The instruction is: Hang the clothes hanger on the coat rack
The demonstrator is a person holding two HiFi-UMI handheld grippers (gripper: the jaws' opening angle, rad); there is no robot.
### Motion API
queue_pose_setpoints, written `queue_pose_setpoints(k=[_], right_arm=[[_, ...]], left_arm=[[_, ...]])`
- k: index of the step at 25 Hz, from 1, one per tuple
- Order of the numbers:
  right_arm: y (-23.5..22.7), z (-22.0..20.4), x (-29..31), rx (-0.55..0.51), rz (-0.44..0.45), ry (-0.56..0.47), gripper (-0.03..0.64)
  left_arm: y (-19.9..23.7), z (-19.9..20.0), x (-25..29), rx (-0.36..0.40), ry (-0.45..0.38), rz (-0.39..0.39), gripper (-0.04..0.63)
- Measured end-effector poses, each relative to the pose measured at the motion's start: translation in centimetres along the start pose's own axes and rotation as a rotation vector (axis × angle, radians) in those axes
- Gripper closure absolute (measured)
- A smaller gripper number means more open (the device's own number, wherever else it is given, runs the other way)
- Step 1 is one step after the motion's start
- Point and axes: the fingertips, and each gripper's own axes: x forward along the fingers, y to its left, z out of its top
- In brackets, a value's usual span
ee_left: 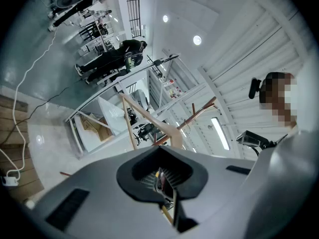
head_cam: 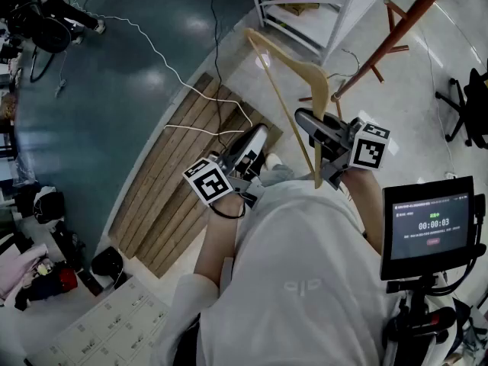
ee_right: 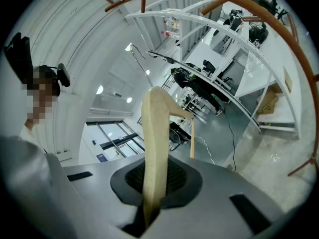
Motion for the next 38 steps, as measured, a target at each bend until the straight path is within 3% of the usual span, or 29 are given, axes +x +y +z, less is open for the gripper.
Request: queue_pose_setpoints(k=[7,11,17,25,31,38], right_arm=[[0.0,1.6,1.1,-0.002,-0.005,-0.019,0.603],[-3.2,5.4,4.6,0.018,0.014,0.022,0.603],[-5.7,8.1,5.1,0.034,0.023,0.033,0.603],[-7.3,12.9,3.9,0.019,0.017,-0.027,0.603],[-10.9,18.4,-1.0,0.018,-0.017,-0.096,0.603],[-13.1,18.5,-3.4,0.053,-0.084,-0.138,0.603]], left_arm=[[-0.4,1.1,0.9,0.008,0.024,0.002,0.589],[1.7,4.8,4.4,0.011,0.008,0.039,0.589],[2.1,6.2,7.4,0.016,-0.023,0.054,0.589],[1.7,7.2,12.4,0.031,0.006,0.021,0.589],[0.5,5.9,20.4,0.047,0.067,-0.026,0.589],[0.7,4.4,22.7,0.024,0.128,-0.063,0.589]])
